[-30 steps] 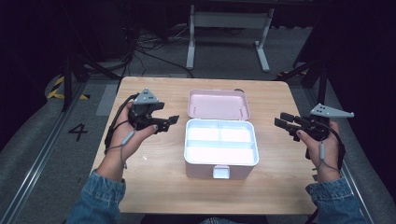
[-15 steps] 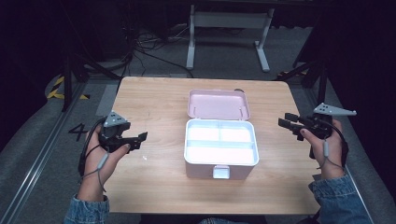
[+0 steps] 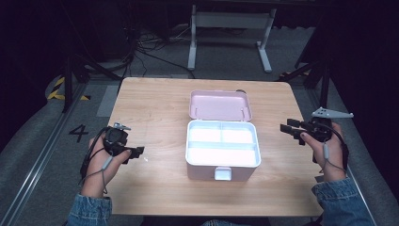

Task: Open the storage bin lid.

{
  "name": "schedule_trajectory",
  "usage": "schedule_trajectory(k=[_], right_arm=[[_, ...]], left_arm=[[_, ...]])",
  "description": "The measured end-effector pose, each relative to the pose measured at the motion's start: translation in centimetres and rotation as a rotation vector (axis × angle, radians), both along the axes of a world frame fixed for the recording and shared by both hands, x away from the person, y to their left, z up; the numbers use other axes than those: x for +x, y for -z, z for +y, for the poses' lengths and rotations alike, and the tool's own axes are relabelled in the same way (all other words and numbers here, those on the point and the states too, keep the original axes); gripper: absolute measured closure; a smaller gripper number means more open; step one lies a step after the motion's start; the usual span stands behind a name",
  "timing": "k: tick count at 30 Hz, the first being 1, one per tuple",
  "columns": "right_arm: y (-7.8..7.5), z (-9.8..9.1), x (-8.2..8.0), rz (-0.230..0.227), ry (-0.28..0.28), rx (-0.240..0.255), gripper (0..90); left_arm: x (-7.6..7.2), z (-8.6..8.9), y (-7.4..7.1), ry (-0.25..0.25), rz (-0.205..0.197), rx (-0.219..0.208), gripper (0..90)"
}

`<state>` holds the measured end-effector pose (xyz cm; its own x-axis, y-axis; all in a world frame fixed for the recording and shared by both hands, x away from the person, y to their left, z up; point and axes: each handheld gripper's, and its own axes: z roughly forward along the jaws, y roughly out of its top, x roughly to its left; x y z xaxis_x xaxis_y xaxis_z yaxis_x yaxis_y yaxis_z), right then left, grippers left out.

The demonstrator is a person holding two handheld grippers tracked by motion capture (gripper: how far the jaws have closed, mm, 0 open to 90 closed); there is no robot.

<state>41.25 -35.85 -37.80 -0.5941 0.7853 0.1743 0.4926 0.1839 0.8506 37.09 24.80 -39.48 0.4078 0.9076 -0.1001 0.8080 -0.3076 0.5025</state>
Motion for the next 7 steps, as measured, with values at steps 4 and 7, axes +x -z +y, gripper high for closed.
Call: schedule_trajectory(k=[4, 7], right_arm=[[0.26, 0.03, 0.13, 0.012, 0.004, -0.004, 50.4], [0.53, 0.00, 0.34, 0.025, 0.003, -0.009, 50.3]], left_arm=[[0.23, 0.40, 0.50, -0.010, 0.097, 0.022, 26.6], [0.36, 0.80, 0.62, -0.005, 0.176, 0.043, 26.6]])
